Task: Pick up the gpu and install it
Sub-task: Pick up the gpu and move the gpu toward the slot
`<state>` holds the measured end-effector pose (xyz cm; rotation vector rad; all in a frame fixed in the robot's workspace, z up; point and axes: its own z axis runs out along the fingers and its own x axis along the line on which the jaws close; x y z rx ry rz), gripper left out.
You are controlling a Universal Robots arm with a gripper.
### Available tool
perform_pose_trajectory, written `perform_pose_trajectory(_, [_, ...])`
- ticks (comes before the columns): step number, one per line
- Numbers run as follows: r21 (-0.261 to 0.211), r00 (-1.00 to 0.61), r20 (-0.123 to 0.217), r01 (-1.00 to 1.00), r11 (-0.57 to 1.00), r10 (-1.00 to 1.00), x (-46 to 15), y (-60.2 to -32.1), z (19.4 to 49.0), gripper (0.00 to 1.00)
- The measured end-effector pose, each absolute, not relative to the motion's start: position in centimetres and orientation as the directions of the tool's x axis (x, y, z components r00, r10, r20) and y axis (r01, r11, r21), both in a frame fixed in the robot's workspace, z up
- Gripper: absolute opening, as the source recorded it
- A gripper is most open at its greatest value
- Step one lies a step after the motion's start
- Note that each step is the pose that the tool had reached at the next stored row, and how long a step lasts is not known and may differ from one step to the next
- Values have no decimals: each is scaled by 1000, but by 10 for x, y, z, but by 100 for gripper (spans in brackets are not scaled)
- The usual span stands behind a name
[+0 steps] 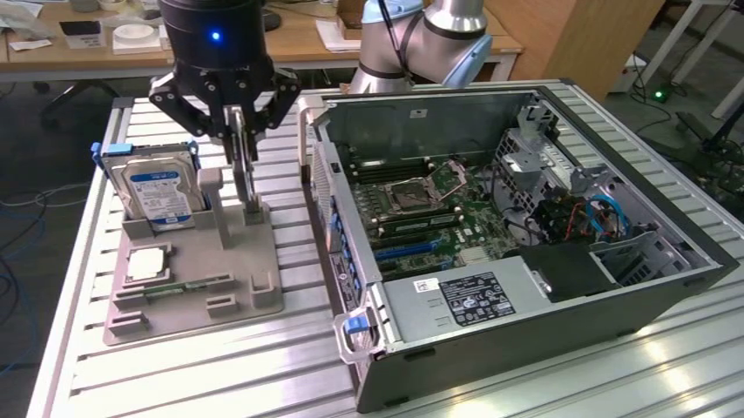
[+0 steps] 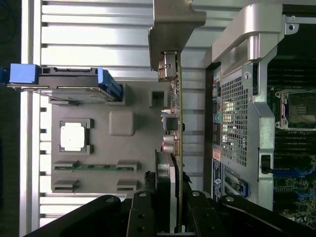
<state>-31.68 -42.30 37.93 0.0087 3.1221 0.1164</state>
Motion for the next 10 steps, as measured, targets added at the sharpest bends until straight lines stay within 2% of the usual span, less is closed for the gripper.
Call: perform_pose_trajectory(10, [75,-1000,-17,5,997,6,-317,-423,387,29])
